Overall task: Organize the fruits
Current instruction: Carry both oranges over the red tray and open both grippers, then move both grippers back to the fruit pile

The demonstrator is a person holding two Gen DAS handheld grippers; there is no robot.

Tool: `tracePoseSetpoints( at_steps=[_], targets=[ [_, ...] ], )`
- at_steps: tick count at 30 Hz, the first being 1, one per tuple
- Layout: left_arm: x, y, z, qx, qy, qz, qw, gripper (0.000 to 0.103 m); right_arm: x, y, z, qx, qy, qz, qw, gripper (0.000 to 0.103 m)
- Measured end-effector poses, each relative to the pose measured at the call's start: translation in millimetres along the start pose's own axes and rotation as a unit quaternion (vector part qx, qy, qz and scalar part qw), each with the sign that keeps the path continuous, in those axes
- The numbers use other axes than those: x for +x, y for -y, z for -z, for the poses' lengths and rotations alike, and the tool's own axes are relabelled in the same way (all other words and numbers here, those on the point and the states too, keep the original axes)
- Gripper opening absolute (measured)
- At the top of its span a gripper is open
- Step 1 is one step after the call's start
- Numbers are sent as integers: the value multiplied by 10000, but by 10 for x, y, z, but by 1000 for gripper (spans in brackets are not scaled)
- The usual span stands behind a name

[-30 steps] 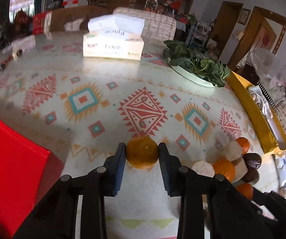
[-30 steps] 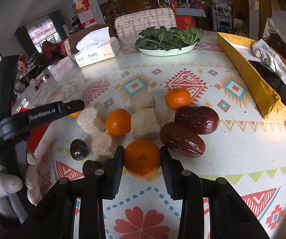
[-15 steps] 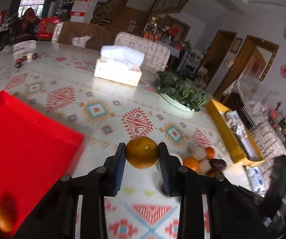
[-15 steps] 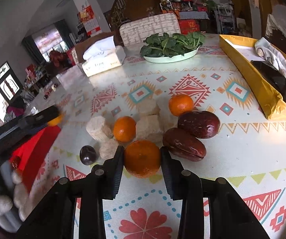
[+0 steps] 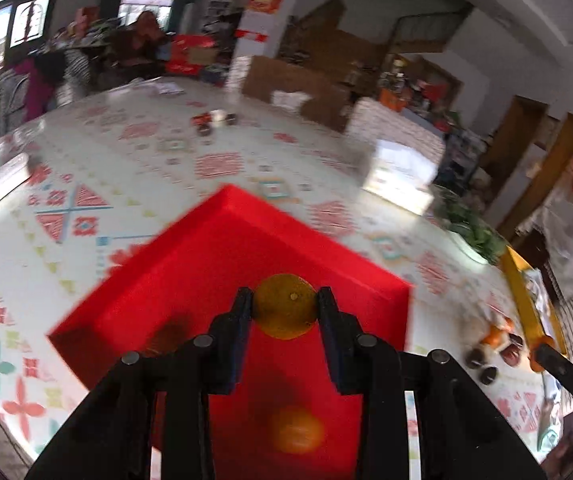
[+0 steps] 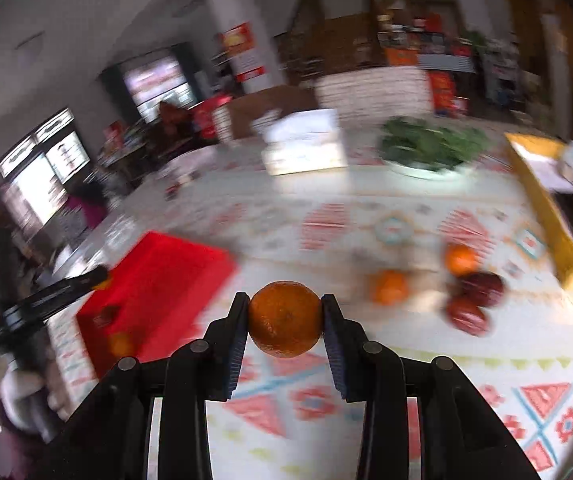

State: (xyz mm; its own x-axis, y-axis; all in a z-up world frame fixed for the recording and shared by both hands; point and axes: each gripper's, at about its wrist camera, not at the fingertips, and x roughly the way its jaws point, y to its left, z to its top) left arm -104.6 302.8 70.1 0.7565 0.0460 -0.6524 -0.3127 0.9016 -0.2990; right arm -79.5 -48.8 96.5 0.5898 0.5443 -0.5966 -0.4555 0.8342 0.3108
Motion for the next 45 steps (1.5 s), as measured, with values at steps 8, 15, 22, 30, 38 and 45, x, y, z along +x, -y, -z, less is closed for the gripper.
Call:
tracePoseSetpoints(
  at_steps=[8,15,22,30,38,45],
  targets=[
    [331,-381,-57,-112,-422,-292,9986,32,930,-1200,14,-1005,-974,-700,9877,39],
    [418,-502,-27,-257,-615,-190,9976,32,1659,-1655,135,-1255,-1563,-737,9769,40],
    [283,-581,-48,-421,-431,-81,9982,44,1819,-1727,168,-1236,-1636,-681,9764,40],
    [-211,-426,-41,-469,1,68,9989,56,1589,-1707,97,-1207,-1357,-777,9803,46],
    [-565,175,81,-73,201,583,9981,67,944,-1189,-3,-904,-816,-653,9904,46],
    [-463,797,327,485,-112,920,9945,67,186,-16,-35,-107,-257,104,9996,46]
  ],
)
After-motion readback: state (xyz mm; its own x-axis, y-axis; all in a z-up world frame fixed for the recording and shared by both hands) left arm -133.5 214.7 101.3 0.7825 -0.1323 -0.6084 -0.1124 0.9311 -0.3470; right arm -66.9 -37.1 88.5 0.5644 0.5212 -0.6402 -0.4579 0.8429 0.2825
